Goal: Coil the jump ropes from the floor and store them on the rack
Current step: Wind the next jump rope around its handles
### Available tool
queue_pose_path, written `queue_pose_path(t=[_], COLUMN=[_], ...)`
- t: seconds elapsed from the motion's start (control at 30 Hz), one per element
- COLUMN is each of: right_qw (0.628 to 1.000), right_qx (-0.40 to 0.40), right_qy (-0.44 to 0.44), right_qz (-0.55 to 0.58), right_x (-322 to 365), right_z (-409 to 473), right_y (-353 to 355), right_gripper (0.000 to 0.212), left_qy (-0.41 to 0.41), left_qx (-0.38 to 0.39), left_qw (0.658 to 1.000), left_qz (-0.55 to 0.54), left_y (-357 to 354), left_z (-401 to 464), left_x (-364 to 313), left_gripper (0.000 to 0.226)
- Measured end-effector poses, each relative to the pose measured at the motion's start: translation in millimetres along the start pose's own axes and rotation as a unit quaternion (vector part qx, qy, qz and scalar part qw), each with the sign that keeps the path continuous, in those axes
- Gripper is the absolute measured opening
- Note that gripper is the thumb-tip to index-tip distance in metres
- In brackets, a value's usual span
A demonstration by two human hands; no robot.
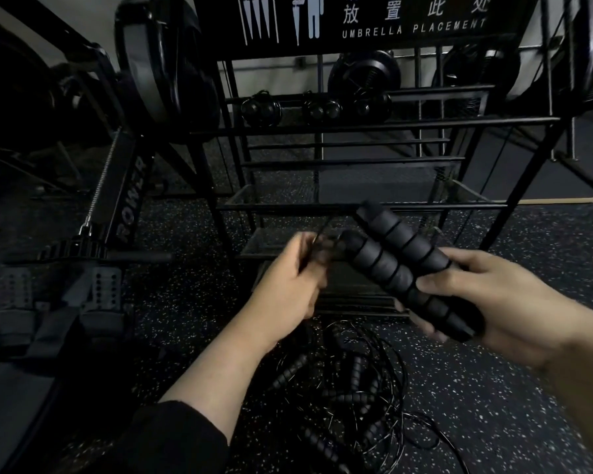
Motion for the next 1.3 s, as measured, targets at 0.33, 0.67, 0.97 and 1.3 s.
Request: queue_pose_path(t=[0.33, 0.67, 0.97, 1.3], right_qw=[0.997, 0.844, 0.836, 0.918], right_qx=[-0.011, -0.105, 0.076, 0.175], right_qy=[0.019, 0.05, 0.006, 0.007], right_qz=[0.08, -0.524, -0.543, -0.355], right_x=[-11.3, -24.4, -16.5, -12.7], right_z=[4.2, 14.9, 3.4, -7.7], right_y=[-27.8, -24.5, -27.1, -31.1], right_gripper=[0.029, 0.02, 0.023, 0.027], left_qy=[-0.088, -0.099, -0.089, -0.005], left_qx=[-0.068, 0.115, 0.202, 0.232], left_qw=[0.969, 0.86, 0.917, 0.965], left_qz=[0.223, 0.487, 0.331, 0.126], left_y=[-19.9, -19.7, 6.2, 11.1], left_z=[-7.3, -13.6, -12.7, -10.9], left_x=[-2.6, -9.6, -34.6, -38.3], left_gripper=[0.02, 0.025, 0.027, 0.013])
Point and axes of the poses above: each hand's wrist, its own z-axis towards the middle knuckle, its own y-axis out of the back of the hand, x = y × z, the point moved 2 cm from there along z, towards the middle knuckle, and after that the axes turned 10 degrees about -x, right-handed, at the moved point
